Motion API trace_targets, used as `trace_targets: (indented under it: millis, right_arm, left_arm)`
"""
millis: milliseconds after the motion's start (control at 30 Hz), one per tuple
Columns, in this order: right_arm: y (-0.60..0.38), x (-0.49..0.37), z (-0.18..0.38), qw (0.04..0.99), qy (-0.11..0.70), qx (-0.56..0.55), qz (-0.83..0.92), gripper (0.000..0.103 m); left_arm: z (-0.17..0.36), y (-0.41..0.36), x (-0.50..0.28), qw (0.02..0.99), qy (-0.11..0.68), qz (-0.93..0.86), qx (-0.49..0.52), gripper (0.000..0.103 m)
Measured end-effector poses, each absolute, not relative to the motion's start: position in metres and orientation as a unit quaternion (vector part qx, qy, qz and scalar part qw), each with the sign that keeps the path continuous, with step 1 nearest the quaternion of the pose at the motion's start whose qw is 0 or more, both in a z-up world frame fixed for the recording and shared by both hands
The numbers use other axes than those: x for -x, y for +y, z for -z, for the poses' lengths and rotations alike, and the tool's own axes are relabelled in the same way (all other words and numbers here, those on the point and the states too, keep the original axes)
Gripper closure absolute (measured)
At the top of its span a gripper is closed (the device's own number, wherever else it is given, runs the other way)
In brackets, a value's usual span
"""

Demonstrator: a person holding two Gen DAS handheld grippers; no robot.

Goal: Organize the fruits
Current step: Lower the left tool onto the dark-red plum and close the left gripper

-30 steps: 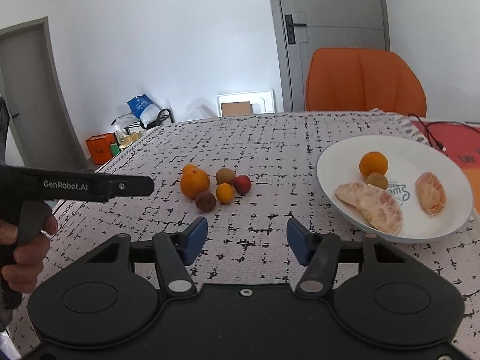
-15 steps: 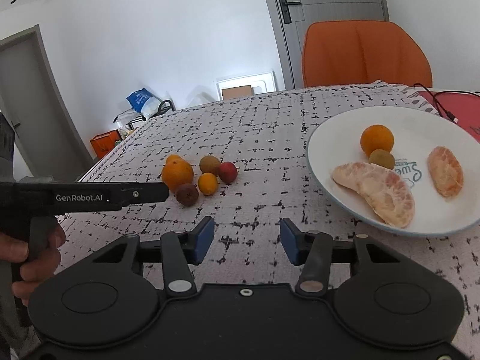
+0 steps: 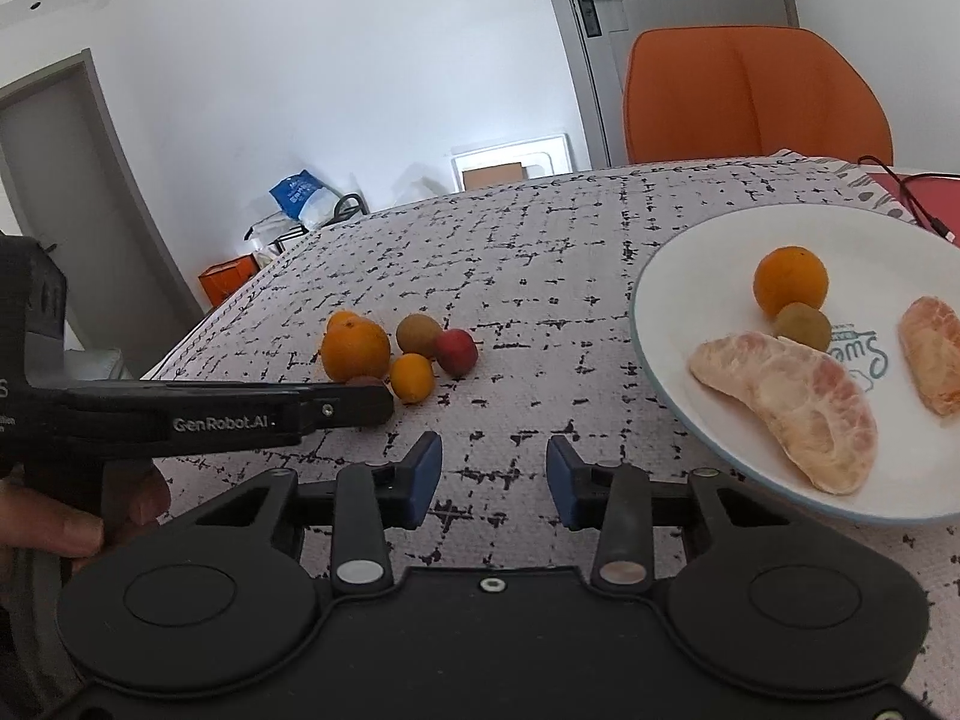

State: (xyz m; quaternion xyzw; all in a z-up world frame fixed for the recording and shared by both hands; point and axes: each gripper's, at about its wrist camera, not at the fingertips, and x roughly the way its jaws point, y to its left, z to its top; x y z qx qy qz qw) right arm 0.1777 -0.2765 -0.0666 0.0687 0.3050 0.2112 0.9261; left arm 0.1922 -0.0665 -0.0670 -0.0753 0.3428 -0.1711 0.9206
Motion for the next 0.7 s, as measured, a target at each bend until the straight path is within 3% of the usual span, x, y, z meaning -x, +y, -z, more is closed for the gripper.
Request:
trace_targets:
  millis: [200,700]
  right_arm:
    - [-0.266,-0.184,0.067,0.924,0.305,-0.061,-0.223,0.068]
    - [-0.245,-0.202,0.065,0.919,0.306,-0.053,-0.242,0.069]
  left_arm:
    - [0.066,-0.062,-0.191,0.918,0.346,0.177,0.08,0.083]
    - [0.058,-0.029,-0.178,0.927,0.329,0.146,0.104,0.083]
